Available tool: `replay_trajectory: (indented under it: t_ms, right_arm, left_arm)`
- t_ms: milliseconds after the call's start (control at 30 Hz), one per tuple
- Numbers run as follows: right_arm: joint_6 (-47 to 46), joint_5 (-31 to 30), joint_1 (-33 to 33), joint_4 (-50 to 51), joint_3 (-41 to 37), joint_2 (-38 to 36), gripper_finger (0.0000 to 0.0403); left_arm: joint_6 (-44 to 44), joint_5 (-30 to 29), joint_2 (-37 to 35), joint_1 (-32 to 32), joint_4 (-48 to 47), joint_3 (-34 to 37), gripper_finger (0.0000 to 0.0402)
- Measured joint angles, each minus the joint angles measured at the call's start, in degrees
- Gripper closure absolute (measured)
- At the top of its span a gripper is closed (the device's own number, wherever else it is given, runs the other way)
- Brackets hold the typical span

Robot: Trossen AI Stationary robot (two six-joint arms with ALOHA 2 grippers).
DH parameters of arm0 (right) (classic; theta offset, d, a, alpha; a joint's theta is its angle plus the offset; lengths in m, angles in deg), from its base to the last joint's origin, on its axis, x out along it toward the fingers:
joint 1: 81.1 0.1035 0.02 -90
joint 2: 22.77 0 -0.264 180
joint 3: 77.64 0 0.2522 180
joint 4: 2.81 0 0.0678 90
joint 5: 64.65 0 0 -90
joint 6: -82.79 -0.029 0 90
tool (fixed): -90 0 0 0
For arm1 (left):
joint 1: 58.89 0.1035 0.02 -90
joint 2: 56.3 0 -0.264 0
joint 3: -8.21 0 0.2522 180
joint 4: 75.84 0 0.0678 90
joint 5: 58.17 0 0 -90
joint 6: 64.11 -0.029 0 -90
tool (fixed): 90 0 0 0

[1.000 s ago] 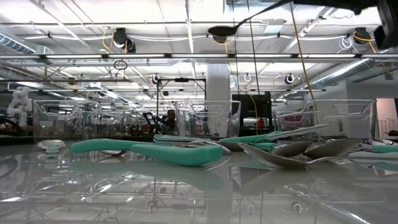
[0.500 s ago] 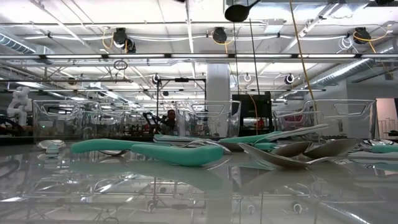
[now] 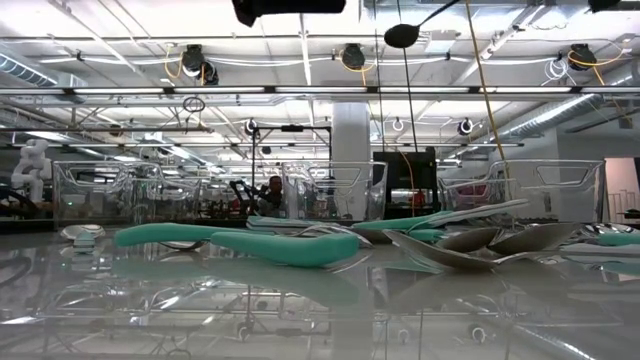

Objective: Sort silverware by color (type)
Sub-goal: Put the black spoon into the right transparent bin

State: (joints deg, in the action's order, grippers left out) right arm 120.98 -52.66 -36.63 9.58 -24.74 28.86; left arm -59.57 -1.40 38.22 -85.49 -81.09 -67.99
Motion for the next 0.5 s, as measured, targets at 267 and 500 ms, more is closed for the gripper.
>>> replay_trajectory:
  t_ms: [267, 500]
  right_arm:
    - [-1.57, 0.03, -7.16, 10.47, 0.0, -5.78, 0.0403]
    - [-12.28, 5.32, -14.14, 25.27, 0.0, -10.42, 0.0403]
  left_arm:
    - [2.41, 4.35, -0.06, 2.0, 0.65, -0.72, 0.0241]
    - [3.58, 4.5, -0.07, 2.2, -0.91, -0.72, 0.0241]
